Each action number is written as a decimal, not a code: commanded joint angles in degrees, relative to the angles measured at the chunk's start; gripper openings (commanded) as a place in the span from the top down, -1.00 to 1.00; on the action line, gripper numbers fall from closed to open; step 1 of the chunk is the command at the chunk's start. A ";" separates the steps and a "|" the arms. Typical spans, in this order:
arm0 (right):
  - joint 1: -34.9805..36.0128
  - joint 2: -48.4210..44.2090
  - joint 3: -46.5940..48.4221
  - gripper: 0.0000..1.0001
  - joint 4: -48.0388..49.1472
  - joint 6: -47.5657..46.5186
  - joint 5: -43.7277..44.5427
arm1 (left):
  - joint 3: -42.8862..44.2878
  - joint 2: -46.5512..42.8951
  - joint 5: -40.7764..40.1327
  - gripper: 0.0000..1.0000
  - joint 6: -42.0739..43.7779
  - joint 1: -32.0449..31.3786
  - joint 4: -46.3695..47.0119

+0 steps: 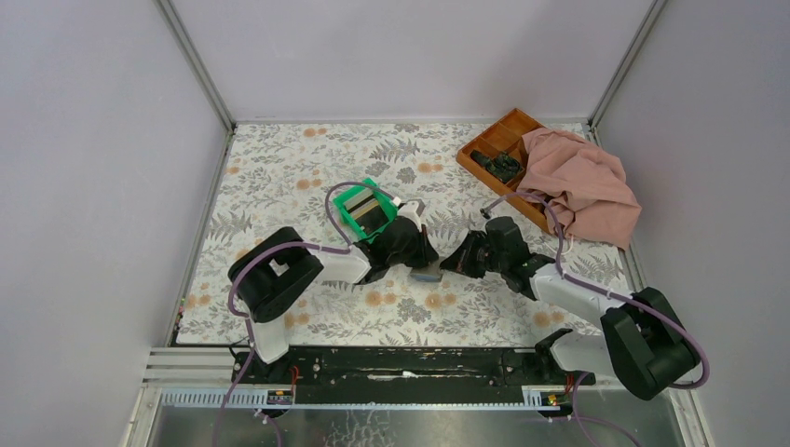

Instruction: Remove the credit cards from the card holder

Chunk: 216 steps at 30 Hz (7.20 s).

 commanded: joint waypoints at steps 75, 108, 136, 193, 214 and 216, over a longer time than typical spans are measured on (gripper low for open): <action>-6.88 -13.91 2.55 1.00 -16.00 -4.79 19.85 | -3.61 -8.42 -7.22 -0.49 7.17 -3.53 3.33; -6.96 -24.54 2.99 0.10 -21.63 -6.49 28.77 | 10.38 9.28 -5.77 -0.39 7.64 -5.76 -0.78; -6.96 -6.43 5.01 1.00 -10.72 -9.05 17.18 | 9.27 7.82 -6.61 -0.42 9.11 -5.88 -1.58; -7.11 1.67 1.23 1.00 -7.53 -8.29 19.52 | -1.06 0.93 15.27 -0.30 -2.41 0.08 17.04; -7.13 2.19 1.97 1.00 -7.72 -9.39 19.29 | 2.83 7.26 16.53 -0.27 -4.67 0.45 12.70; -7.18 1.09 2.29 1.00 -8.39 -9.46 20.06 | 3.20 7.90 16.36 -0.25 -4.80 0.49 12.41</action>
